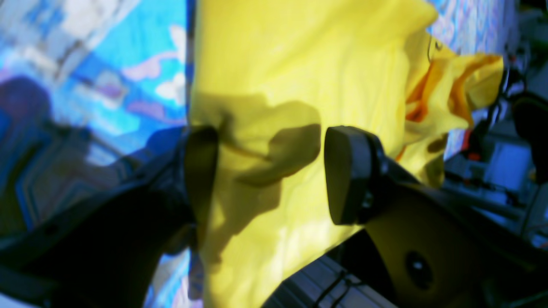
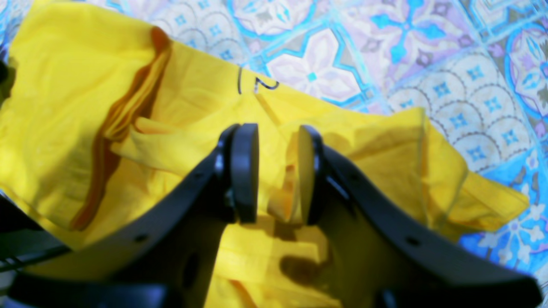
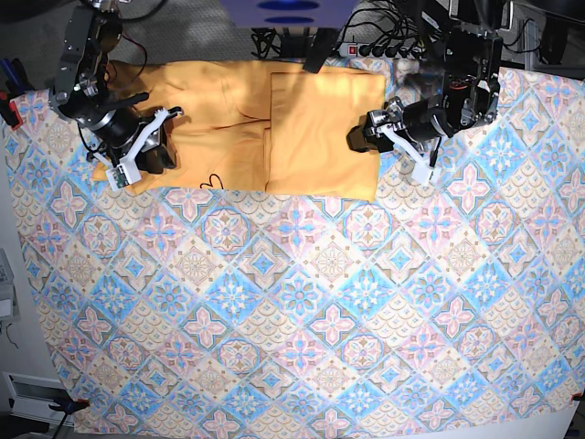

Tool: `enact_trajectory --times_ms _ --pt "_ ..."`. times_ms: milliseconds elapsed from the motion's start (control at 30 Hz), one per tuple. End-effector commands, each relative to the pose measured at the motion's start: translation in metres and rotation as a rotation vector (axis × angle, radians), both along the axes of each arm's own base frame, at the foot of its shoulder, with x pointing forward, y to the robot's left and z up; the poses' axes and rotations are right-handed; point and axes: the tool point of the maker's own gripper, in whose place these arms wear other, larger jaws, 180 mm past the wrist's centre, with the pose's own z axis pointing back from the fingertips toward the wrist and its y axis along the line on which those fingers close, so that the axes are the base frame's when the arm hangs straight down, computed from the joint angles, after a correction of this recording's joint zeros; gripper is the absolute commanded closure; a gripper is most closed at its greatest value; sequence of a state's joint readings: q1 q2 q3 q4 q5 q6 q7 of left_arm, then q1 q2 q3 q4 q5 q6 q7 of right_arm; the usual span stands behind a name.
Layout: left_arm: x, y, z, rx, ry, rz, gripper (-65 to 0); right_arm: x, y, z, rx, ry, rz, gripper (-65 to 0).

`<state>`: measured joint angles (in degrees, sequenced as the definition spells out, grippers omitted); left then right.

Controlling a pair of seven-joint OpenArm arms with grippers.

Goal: Fold the T-shirt properly
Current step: 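Release the folded end and pull the left gripper back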

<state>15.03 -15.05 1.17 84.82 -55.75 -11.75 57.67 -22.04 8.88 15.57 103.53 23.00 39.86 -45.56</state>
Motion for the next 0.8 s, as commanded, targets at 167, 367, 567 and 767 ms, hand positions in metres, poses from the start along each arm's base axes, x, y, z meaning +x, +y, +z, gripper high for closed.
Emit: enact_trajectory --times_ms 167,367,567,767 --pt "0.001 0.0 -0.008 0.011 0.015 0.019 -38.8 0.002 -0.028 0.013 -0.025 -0.046 -0.069 -15.3" --pt "-0.001 0.001 -0.01 0.023 0.019 0.011 -38.8 0.002 -0.033 0.014 -0.031 -0.046 -0.081 -15.3" --pt "-0.008 0.012 0.009 0.047 -0.029 -0.017 -38.8 0.002 -0.033 0.014 -0.031 -0.046 -0.081 -15.3" --pt "-0.007 0.021 0.01 0.075 -0.037 -0.026 -38.8 0.002 -0.033 0.014 -0.031 -0.046 -0.081 -15.3"
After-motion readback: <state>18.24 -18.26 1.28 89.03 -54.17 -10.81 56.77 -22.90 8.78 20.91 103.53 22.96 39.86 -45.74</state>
